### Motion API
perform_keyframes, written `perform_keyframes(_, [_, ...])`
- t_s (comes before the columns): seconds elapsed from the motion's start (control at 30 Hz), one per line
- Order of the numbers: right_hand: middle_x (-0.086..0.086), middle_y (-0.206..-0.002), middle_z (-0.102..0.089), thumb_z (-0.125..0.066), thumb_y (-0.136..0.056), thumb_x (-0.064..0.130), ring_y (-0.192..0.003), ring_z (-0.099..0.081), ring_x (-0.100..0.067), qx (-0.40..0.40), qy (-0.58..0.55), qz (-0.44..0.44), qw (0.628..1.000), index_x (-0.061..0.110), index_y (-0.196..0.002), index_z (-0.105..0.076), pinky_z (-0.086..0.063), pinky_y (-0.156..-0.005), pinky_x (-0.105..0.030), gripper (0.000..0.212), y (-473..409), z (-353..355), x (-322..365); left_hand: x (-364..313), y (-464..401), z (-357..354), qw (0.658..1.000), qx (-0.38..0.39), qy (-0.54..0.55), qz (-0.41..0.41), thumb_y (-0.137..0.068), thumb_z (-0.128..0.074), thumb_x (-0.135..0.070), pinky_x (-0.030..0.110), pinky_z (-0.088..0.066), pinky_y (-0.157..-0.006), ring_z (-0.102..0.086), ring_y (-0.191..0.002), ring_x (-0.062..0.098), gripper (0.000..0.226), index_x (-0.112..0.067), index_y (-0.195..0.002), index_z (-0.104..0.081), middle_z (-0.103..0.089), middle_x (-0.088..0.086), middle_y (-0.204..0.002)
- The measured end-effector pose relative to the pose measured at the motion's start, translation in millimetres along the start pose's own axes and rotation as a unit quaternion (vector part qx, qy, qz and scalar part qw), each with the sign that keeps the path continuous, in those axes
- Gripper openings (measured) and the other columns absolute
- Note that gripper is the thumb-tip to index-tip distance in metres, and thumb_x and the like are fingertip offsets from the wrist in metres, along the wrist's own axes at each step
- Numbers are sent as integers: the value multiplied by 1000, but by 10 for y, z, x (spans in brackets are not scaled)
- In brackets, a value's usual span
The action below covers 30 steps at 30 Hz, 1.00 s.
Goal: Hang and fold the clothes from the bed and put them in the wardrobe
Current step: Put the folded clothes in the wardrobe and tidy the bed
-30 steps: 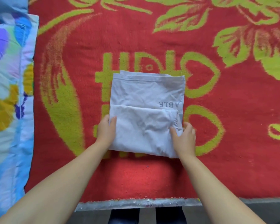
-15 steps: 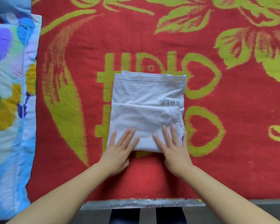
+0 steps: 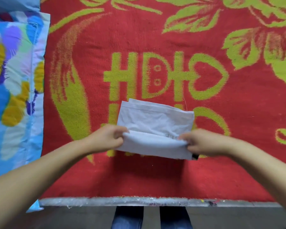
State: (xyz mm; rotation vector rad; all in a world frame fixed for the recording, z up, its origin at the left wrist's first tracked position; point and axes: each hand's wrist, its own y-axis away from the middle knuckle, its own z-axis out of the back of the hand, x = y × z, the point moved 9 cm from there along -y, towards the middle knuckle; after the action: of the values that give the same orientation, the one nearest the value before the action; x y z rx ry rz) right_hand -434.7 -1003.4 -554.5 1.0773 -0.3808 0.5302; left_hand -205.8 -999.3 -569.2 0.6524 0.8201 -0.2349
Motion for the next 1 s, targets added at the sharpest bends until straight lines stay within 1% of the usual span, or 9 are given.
perform_keyframes(0.1, [0, -82, -62, -58, -86, 11, -76, -54, -15, -140, -116, -46, 982, 20, -93, -64, -42, -64, -28, 13, -128, 600, -407, 176, -351, 364, 982, -93, 150, 67, -69, -52, -28, 9, -38, -59, -48, -62, -12, 15, -27, -82, -60, -59, -22, -67])
perform_keyframes(0.23, [-3, -107, -60, -56, -96, 23, -95, -57, -24, -283, -196, -134, 929, 14, -116, -61, -47, -64, -21, 23, -432, 865, -912, 559, -813, 551, 946, -220, 188, 146, -77, -66, -25, 21, -44, -70, -57, -79, 3, 22, -21, -99, -63, -64, -4, -89])
perform_keyframes(0.33, [-13, -137, -47, -46, -97, 14, -126, -43, -31, -390, -98, -214, 890, 9, -137, -46, -43, -97, -36, 40, -452, 895, -1002, 514, -917, 622, 943, -295, 25, 153, -90, -58, -22, 35, -37, -100, -50, -120, 24, 53, -13, -140, -42, -54, 11, -131])
perform_keyframes(0.4, [-15, -150, -34, -46, -92, 9, -141, -26, -33, -425, -7, -220, 878, 9, -144, -38, -28, -111, -51, 52, -407, 805, -783, 118, -858, 513, 934, -309, -169, 57, -89, -49, -33, 51, -22, -112, -36, -136, 28, 66, -9, -147, -30, -41, 15, -146])
perform_keyframes(0.53, [-23, -151, -33, -64, -70, 31, -141, -21, -39, -369, 182, -80, 908, 10, -142, -40, -22, -104, -69, 78, -630, 59, 63, -191, -601, -524, 908, -141, -381, -100, -69, -55, -52, 62, -12, -110, -19, -143, 28, 94, -15, -148, -21, -25, 19, -154])
perform_keyframes(0.67, [-25, -153, -26, -84, -50, 51, -140, -15, -49, -248, 209, -142, 935, 22, -148, -27, -9, -104, -74, 117, -892, -422, -145, 129, -634, -775, 904, -61, -422, -11, -52, -70, -29, 68, -25, -103, -25, -142, 31, 106, -19, -147, -25, -29, 22, -152])
perform_keyframes(0.73, [-24, -154, -23, -83, -57, 43, -139, -16, -54, -241, 208, -165, 933, 26, -150, -27, -6, -102, -77, 109, -905, -330, -192, 120, -692, -706, 904, -80, -419, -13, -68, -50, -20, 70, -27, -99, -33, -138, 36, 80, -21, -145, -28, -33, 23, -150])
perform_keyframes(0.87, [-14, -160, 13, -35, -98, 15, -142, 12, -49, -219, 190, -164, 943, 38, -151, 4, 6, -106, -70, 70, -848, -150, -124, 156, -744, -667, 907, -31, -421, 12, -78, -29, -13, 70, -35, -92, -44, -131, 40, 66, -22, -141, -41, -43, 21, -144])
perform_keyframes(1.0, [-6, -160, -7, -33, -98, 11, -144, -6, -44, -189, 144, -181, 954, 38, -152, -6, -6, -112, -64, 66, -638, 182, -28, -86, -727, -293, 912, 20, -401, 80, -97, -25, -6, 55, -16, -112, -7, -146, 37, 62, -28, -153, -9, -10, 14, -159])
